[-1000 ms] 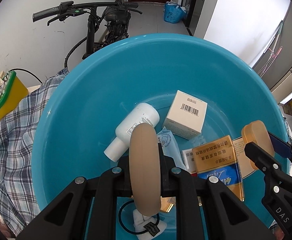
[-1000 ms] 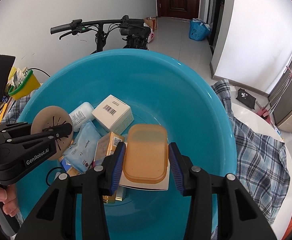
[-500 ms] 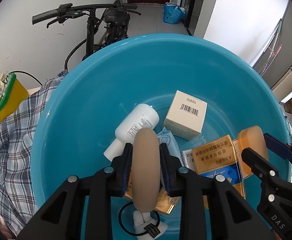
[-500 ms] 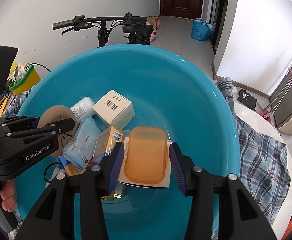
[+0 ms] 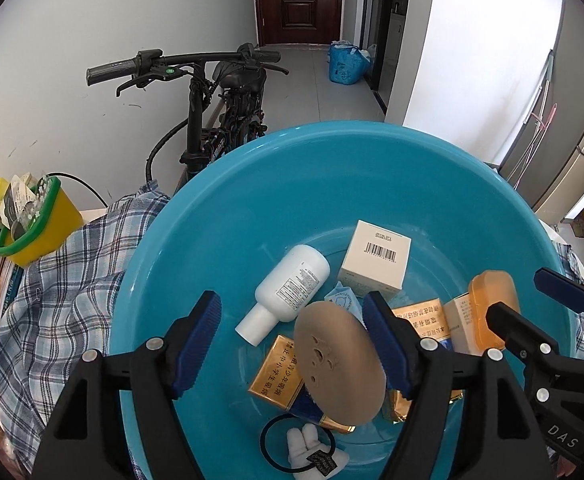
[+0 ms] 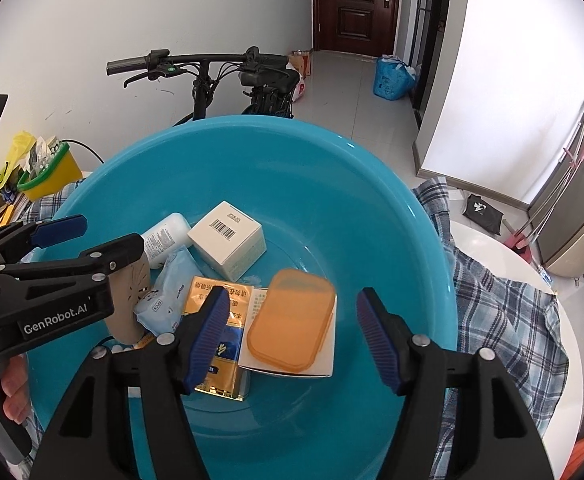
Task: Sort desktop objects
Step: 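Withdraw both tools from the basin back over the table, then lower the left tool onto the blue wet-wipes pack and close it, then lower the right tool onto the white Babycare wipes pack and close it, then lift the Babycare pack with the right tool while the left lifts the blue pack toward the basin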
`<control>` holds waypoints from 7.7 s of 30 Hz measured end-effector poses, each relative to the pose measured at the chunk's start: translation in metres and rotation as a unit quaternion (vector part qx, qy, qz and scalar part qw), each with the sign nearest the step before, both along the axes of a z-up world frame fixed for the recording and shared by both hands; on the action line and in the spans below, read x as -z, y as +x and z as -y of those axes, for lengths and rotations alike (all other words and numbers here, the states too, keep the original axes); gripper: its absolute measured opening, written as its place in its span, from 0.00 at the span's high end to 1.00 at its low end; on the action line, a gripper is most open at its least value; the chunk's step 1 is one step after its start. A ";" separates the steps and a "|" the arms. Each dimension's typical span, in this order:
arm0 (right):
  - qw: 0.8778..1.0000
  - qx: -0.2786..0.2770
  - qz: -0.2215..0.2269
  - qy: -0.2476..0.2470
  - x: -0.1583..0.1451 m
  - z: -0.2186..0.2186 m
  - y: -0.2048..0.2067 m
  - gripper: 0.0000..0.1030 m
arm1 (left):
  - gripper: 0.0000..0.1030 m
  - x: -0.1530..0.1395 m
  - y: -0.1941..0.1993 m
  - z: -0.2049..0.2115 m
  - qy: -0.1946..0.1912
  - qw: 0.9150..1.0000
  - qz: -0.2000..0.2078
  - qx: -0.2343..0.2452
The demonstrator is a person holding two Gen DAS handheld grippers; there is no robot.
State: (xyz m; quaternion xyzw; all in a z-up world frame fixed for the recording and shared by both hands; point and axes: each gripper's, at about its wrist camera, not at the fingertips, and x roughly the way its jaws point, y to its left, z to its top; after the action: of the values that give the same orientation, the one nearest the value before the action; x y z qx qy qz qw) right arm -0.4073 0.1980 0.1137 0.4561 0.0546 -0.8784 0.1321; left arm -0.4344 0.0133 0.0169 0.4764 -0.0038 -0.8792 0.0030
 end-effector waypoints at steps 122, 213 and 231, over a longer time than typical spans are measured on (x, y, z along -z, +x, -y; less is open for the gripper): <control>0.994 -0.080 -0.073 -0.029 0.046 -0.032 0.286 0.00 | 0.53 0.074 0.352 0.001 0.087 0.989 0.037 0.113; 0.993 -0.095 -0.067 -0.011 0.070 -0.012 0.261 0.63 | 0.58 0.051 0.347 -0.011 0.033 0.994 -0.046 0.089; 0.962 -0.035 -0.265 -0.061 -0.047 -0.020 0.309 0.63 | 0.58 -0.067 0.362 -0.033 -0.006 0.961 -0.268 0.074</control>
State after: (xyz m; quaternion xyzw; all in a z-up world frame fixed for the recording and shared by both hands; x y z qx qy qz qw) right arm -0.0986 0.2180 0.1609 0.1956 0.0496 -0.9644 0.1708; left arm -0.0726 0.0466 0.0843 0.2217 -0.0428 -0.9724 -0.0582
